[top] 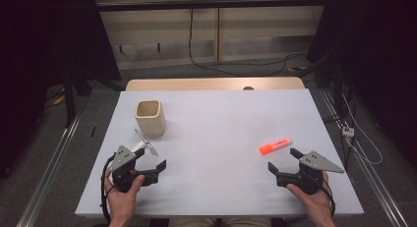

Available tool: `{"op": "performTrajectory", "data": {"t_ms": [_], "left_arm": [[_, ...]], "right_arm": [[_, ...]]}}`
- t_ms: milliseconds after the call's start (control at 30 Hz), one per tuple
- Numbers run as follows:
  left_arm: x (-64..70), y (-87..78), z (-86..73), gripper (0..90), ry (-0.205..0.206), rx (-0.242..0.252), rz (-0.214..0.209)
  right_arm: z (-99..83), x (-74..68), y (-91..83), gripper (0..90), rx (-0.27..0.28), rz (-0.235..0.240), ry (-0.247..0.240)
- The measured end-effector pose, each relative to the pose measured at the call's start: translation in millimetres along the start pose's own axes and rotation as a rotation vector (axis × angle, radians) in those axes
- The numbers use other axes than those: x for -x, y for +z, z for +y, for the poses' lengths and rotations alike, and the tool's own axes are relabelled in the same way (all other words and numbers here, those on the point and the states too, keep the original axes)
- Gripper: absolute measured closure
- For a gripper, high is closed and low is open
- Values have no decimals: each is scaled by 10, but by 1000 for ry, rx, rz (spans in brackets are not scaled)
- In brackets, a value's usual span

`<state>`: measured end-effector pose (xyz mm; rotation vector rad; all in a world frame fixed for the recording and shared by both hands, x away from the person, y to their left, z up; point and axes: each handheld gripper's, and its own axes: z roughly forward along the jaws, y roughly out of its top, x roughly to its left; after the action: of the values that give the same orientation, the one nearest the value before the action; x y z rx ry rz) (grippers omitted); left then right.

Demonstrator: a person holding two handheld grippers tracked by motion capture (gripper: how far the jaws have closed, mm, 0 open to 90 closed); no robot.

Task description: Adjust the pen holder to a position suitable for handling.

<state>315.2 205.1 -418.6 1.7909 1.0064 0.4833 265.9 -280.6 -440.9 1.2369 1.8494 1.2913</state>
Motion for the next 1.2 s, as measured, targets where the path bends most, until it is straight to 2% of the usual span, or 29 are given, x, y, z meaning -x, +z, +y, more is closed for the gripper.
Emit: {"op": "performTrajectory", "data": {"t_ms": [100,200,233,267,300,367,433,467,500,533,600,700,733,867,933,1000,1067,1100,1167,1200], "left_arm": [[-25,15,32,87,4,-2,-8],[-82,39,178,83,24,14,-28],[-82,39,178,82,24,14,-28],[-95,46,271,82,69,14,-23],[-108,49,314,81,72,16,-21],[-156,64,405,81,65,16,-18],[-209,87,496,81,47,6,9],[-209,87,496,81,47,6,9],[-269,114,568,79,34,-1,3],[-298,125,598,76,44,-6,4],[-359,144,652,81,38,7,18],[-450,189,758,81,25,-36,25],[-482,202,788,74,16,-37,27],[-607,245,899,73,29,-74,52],[-680,275,948,78,1,-113,48],[-743,293,996,88,1,-117,57],[-794,316,1034,106,-2,-123,84],[-794,316,1034,113,-2,-123,84],[-865,373,1078,117,10,-156,76],[-882,393,1086,114,17,-149,72]], "right_arm": [[-3,-1,-6,64,0,2,5],[-14,3,-27,64,-6,0,5],[-14,3,-27,64,-6,0,5],[-18,9,-33,64,-6,-6,8],[-19,10,-34,64,-6,-7,9],[-20,12,-34,63,-9,-8,9],[-22,7,-34,63,-12,-6,11],[-22,7,-34,63,-12,-6,11],[-24,2,-32,62,-13,-5,5],[-24,-1,-31,62,-13,-6,4],[-23,-4,-30,62,-14,-6,3],[-24,0,-22,59,-18,-4,9],[-24,1,-19,55,-19,-4,9],[-20,-10,-16,55,-21,0,8],[-19,-16,-9,54,-24,0,7],[-21,-21,-2,54,-26,1,5],[-21,-34,9,54,-28,8,6],[-19,-43,16,54,-28,10,4],[-19,-57,26,53,-33,18,-5],[-19,-60,30,53,-33,21,-6]]}}
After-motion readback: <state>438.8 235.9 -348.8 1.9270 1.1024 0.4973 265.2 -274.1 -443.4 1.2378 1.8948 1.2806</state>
